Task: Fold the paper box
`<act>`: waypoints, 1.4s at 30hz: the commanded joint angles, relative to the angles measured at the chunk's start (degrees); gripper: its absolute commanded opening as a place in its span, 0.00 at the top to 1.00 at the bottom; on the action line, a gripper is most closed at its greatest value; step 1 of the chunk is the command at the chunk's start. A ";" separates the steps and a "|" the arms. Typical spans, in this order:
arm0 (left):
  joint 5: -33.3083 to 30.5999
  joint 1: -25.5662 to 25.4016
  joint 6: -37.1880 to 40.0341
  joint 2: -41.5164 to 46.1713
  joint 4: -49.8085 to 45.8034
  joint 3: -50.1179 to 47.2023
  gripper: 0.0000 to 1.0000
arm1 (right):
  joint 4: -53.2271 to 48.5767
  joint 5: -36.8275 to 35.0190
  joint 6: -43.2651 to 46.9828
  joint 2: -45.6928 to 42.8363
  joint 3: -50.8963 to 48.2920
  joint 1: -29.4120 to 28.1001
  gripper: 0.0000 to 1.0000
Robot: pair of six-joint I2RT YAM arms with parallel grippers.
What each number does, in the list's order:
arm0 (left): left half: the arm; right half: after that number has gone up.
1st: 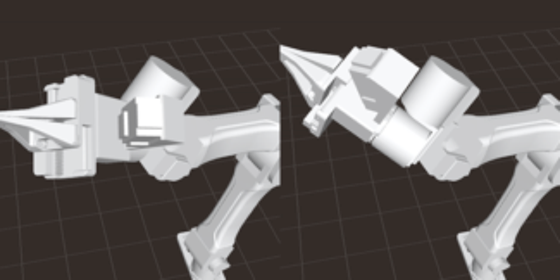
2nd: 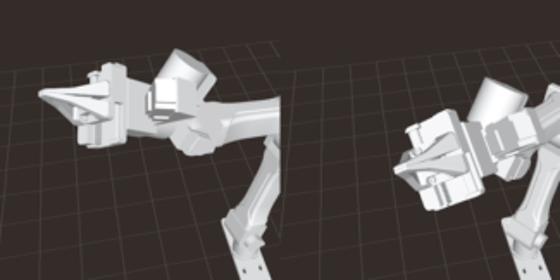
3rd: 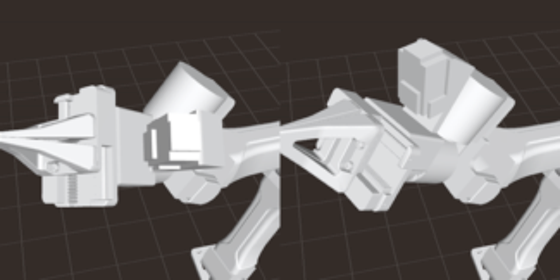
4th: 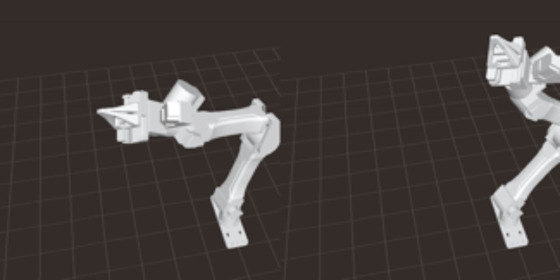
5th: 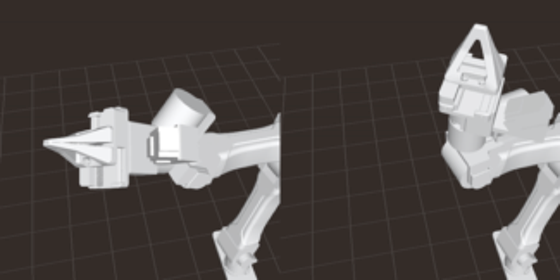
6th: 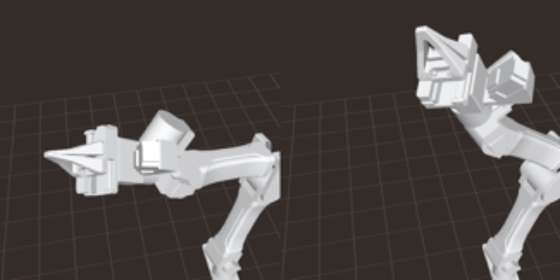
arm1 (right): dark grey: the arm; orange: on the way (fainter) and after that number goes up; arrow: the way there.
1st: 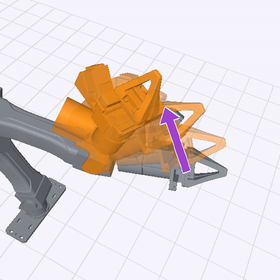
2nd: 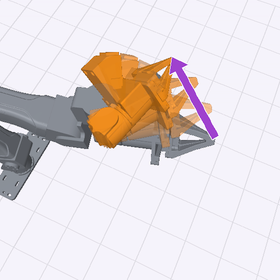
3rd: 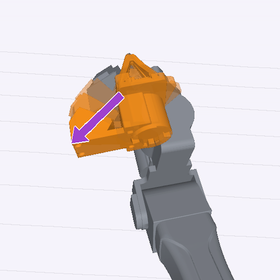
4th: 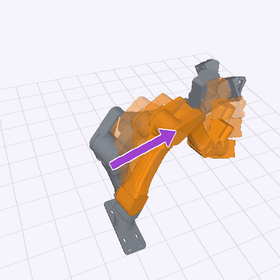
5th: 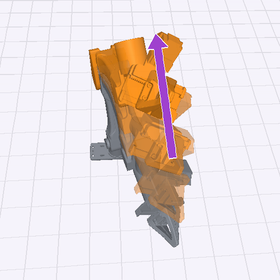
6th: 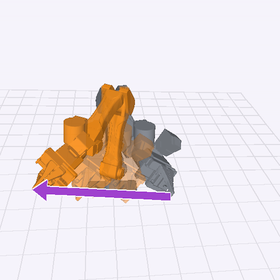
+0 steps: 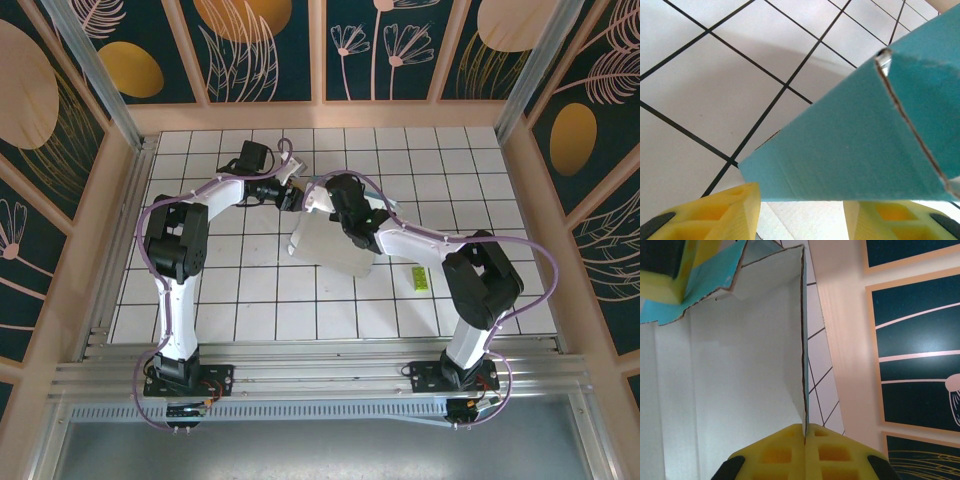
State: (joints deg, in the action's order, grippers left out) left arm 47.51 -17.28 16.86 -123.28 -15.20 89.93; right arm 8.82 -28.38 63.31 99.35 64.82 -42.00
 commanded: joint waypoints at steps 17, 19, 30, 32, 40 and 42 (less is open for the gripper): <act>1.85 -1.73 4.80 -2.66 -4.10 3.44 0.53 | 4.94 5.98 -0.52 -1.19 -6.48 1.12 0.83; 1.80 -2.00 4.16 -3.23 -3.41 3.92 0.55 | 3.58 6.70 -1.47 -1.15 -5.76 1.43 0.80; 1.48 -2.21 2.34 -3.73 -2.39 4.55 0.59 | -3.33 12.80 -3.21 -2.23 -3.84 4.16 0.74; 2.29 -2.20 1.96 -3.88 -2.05 4.56 0.58 | -5.40 15.81 -3.81 -2.86 -3.07 4.87 0.73; 1.69 -2.85 -3.05 -5.93 0.08 6.81 0.62 | -11.71 23.37 -5.99 -1.60 0.54 5.95 0.73; 1.20 -2.98 -4.13 -6.42 0.08 7.30 0.64 | -12.77 24.15 -6.34 -1.28 0.96 6.07 0.73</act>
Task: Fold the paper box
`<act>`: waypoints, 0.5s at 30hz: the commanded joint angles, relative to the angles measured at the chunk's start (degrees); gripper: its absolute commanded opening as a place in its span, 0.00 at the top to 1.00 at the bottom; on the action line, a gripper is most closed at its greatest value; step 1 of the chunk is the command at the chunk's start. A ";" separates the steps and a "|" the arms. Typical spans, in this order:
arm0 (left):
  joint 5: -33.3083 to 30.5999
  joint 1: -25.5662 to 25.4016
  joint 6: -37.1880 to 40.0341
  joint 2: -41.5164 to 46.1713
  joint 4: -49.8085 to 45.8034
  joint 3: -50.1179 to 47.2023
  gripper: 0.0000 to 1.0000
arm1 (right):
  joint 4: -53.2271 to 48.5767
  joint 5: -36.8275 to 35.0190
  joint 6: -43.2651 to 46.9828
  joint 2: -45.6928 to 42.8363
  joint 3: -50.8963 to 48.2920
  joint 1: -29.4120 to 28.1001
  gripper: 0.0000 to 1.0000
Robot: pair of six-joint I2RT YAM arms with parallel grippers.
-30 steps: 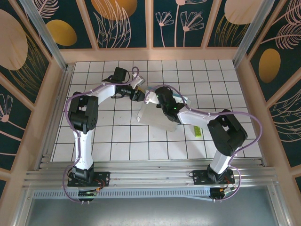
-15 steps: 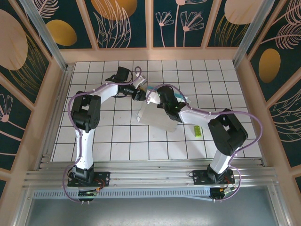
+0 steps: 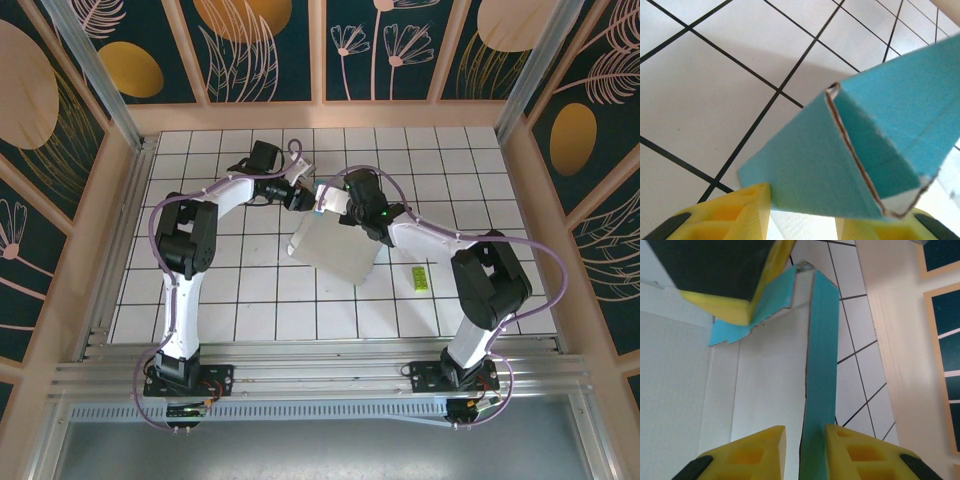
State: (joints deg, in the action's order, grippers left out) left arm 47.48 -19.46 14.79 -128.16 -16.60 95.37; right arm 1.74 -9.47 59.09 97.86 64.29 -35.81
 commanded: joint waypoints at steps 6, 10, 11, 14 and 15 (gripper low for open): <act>-1.89 -0.97 -3.36 -1.82 1.92 1.78 0.70 | -8.31 8.02 -4.89 -0.08 3.32 0.39 0.67; -2.66 -1.17 -3.27 -1.83 1.83 1.70 0.70 | -8.83 11.49 -8.93 -1.86 4.32 0.75 0.56; -2.66 -1.15 -3.27 -1.83 1.89 1.80 0.70 | -8.94 12.55 -9.82 -2.32 4.54 0.92 0.54; -2.75 -1.32 -3.35 -1.88 1.93 1.85 0.70 | -8.97 14.75 -12.87 -3.55 5.02 1.57 0.45; -2.74 -1.29 -3.49 -1.99 2.00 1.86 0.70 | -9.01 15.16 -13.77 -3.96 5.22 1.69 0.43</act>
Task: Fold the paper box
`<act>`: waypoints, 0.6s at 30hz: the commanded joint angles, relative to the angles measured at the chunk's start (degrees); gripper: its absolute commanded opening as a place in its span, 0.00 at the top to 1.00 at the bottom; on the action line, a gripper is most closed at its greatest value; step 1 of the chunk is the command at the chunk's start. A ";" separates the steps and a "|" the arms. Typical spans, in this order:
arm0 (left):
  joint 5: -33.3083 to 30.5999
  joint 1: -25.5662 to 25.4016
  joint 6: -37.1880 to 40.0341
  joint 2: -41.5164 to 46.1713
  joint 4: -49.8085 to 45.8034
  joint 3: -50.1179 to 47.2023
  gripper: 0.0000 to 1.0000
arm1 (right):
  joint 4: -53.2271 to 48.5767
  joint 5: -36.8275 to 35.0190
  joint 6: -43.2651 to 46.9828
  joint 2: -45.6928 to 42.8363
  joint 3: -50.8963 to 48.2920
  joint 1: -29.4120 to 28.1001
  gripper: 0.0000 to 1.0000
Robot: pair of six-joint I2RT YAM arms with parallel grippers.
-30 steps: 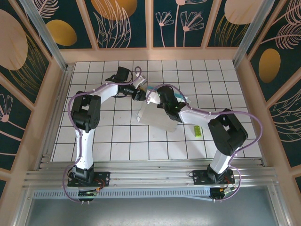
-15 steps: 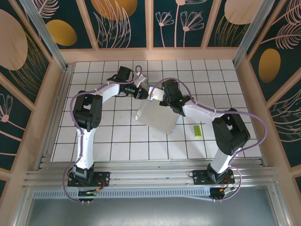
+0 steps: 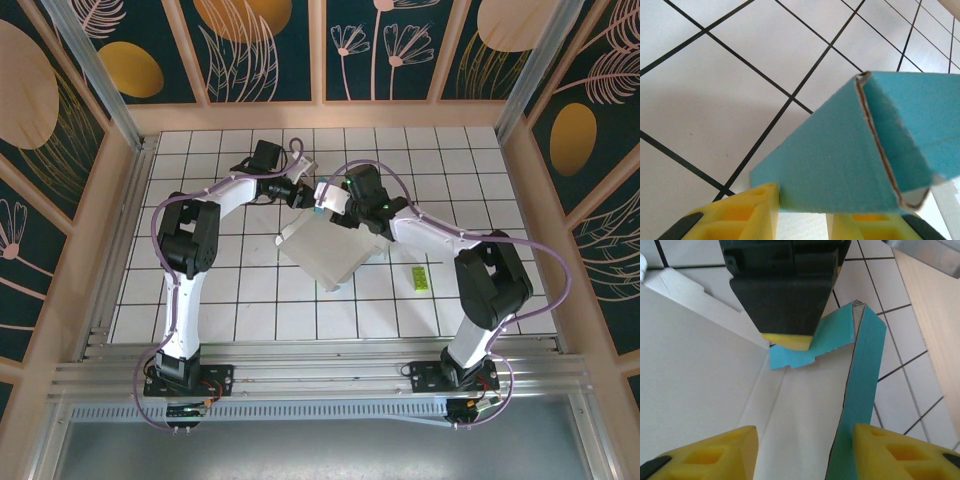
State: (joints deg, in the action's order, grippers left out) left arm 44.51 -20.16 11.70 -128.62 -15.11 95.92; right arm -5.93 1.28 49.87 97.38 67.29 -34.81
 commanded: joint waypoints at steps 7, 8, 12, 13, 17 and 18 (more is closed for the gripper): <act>0.77 -0.68 -1.14 -2.05 0.92 1.03 0.70 | 0.03 6.53 -13.09 -5.31 3.49 1.55 0.29; 0.75 -0.71 -1.16 -2.05 0.96 0.98 0.70 | 0.29 7.15 -14.73 -5.51 3.78 1.90 0.29; 0.62 -0.68 -1.07 -1.77 0.90 0.73 0.70 | 2.39 9.88 -26.20 -6.63 5.86 5.24 0.24; 0.60 -0.71 -1.07 -1.68 0.96 0.64 0.70 | 1.92 11.90 -30.10 -6.51 7.28 6.81 0.24; 0.70 -0.73 -1.15 -1.70 1.05 0.73 0.71 | -3.41 23.89 -44.80 -3.59 13.12 14.01 0.22; 0.68 -0.79 -1.24 -1.80 1.10 0.71 0.71 | -4.38 27.33 -48.42 -2.38 14.35 16.10 0.22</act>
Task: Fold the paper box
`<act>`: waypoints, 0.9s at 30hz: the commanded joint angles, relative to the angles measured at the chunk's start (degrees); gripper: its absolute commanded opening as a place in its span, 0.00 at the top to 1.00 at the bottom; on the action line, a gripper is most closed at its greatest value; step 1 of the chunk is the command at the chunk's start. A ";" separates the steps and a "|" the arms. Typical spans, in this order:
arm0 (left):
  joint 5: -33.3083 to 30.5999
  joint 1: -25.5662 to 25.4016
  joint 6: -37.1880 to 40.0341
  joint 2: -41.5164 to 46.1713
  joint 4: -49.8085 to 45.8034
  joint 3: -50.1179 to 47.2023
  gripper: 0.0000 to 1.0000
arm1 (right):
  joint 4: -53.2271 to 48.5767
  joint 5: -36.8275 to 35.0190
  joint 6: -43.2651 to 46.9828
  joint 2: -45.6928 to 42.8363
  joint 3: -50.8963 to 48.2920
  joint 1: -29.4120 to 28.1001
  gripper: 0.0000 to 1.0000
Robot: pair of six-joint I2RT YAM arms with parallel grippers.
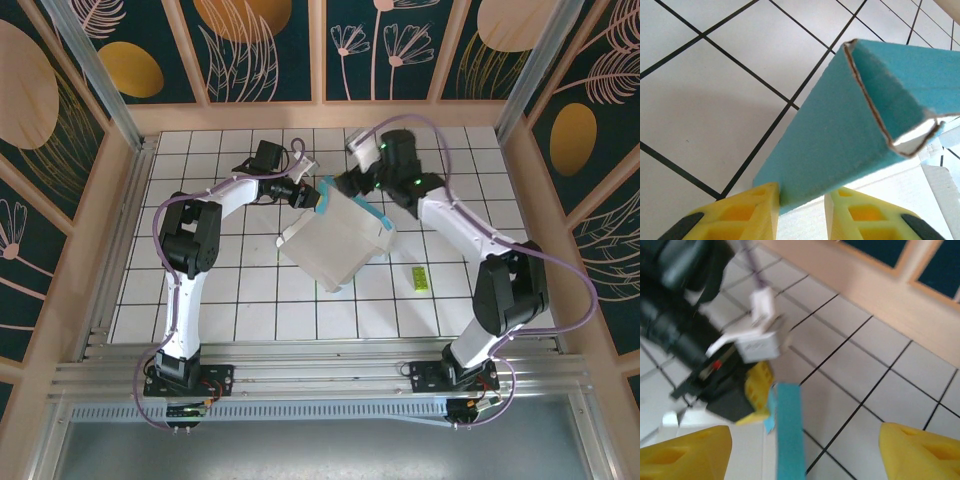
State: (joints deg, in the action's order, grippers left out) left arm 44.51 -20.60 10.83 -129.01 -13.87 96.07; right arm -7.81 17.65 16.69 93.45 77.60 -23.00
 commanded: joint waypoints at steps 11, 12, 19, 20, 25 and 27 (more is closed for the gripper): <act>0.91 -0.41 -0.48 -1.37 -0.01 0.71 0.71 | -15.07 36.92 -25.37 18.35 11.73 12.96 0.27; 0.94 -0.45 -0.54 -1.32 0.00 0.76 0.71 | -14.67 38.24 -25.42 18.90 11.37 12.91 0.28; 1.08 -0.41 -0.58 -1.21 0.07 0.73 0.71 | -14.01 41.52 -24.09 20.14 8.12 12.15 0.33; 1.02 -0.41 -0.63 -1.22 0.07 0.74 0.71 | -14.16 41.50 -23.78 20.26 7.69 12.11 0.35; 0.99 -0.41 -0.63 -1.28 0.07 0.78 0.71 | -15.48 40.99 -22.78 21.15 6.68 11.89 0.39; 0.93 -0.41 -0.60 -1.32 0.07 0.84 0.71 | -16.40 40.04 -22.01 21.67 6.94 11.53 0.39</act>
State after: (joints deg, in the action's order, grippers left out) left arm 44.53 -20.64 10.59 -129.05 -13.63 96.07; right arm -22.00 57.08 -7.29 114.19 84.84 -10.68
